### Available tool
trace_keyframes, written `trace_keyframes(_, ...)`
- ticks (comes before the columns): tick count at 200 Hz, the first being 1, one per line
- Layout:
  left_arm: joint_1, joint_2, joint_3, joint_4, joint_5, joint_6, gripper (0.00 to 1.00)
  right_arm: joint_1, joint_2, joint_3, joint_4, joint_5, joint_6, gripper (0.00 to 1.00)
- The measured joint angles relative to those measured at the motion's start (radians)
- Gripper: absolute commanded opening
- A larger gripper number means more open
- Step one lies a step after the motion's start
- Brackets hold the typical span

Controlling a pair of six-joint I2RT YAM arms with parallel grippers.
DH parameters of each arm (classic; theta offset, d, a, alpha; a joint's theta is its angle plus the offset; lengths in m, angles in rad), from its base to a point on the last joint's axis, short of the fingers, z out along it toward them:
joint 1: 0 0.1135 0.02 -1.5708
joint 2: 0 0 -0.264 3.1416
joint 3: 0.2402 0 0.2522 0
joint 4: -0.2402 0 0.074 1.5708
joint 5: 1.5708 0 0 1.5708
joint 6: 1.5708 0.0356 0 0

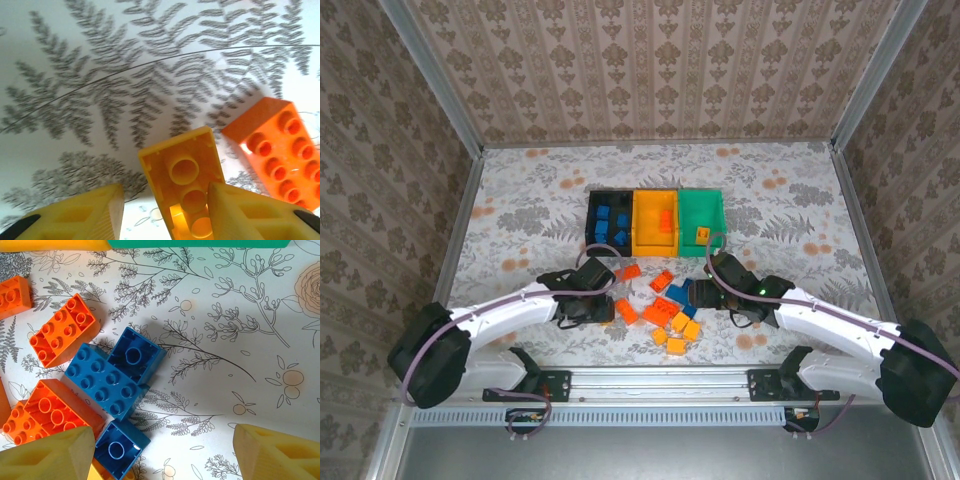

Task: Sort the legos into containers by color

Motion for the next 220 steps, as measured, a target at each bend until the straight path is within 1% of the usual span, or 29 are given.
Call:
trace_keyframes(18,0.003,-0.021,0.0,-0.048,-0.017,0.0,0.5,0.0,0.0,0.0,0.0,0.001,0.0,0.75)
trace_keyframes(27,0.003,-0.029,-0.001,-0.067,-0.021,0.0,0.53,0.0,0.0,0.0,0.0,0.001,0.0,0.75)
trace_keyframes(52,-0.01,-0.05,0.002,-0.101,-0.037,0.002,0.67,0.0,0.0,0.0,0.0,0.002,0.0,0.75)
trace_keyframes(79,-0.03,-0.056,0.023,-0.102,-0.045,0.005,0.79,0.0,0.0,0.0,0.0,0.003,0.0,0.75)
trace_keyframes(100,-0.03,-0.039,0.024,-0.08,-0.049,0.008,0.81,0.0,0.0,0.0,0.0,0.002,0.0,0.75)
trace_keyframes(111,-0.024,-0.009,0.024,-0.063,-0.048,0.008,0.79,0.0,0.0,0.0,0.0,0.002,0.0,0.75)
trace_keyframes(125,-0.013,0.037,0.021,-0.03,-0.044,0.008,0.74,0.0,0.0,0.0,0.0,0.003,0.0,0.75)
trace_keyframes(145,0.0,0.088,0.019,-0.009,-0.052,0.012,0.62,0.0,-0.003,-0.001,0.0,0.003,0.0,0.75)
trace_keyframes(159,0.005,0.09,0.02,-0.016,-0.061,0.014,0.54,0.0,-0.013,-0.005,0.001,0.003,0.0,0.75)
trace_keyframes(187,0.009,0.086,0.019,-0.035,-0.076,0.019,0.41,0.0,-0.033,-0.017,-0.003,0.006,0.0,0.75)
trace_keyframes(206,0.008,0.077,0.019,-0.029,-0.062,0.017,0.34,0.0,-0.035,-0.021,-0.003,0.013,0.001,0.75)
trace_keyframes(220,0.007,0.069,0.019,-0.017,-0.039,0.015,0.32,0.0,-0.035,-0.021,-0.003,0.021,0.008,0.75)
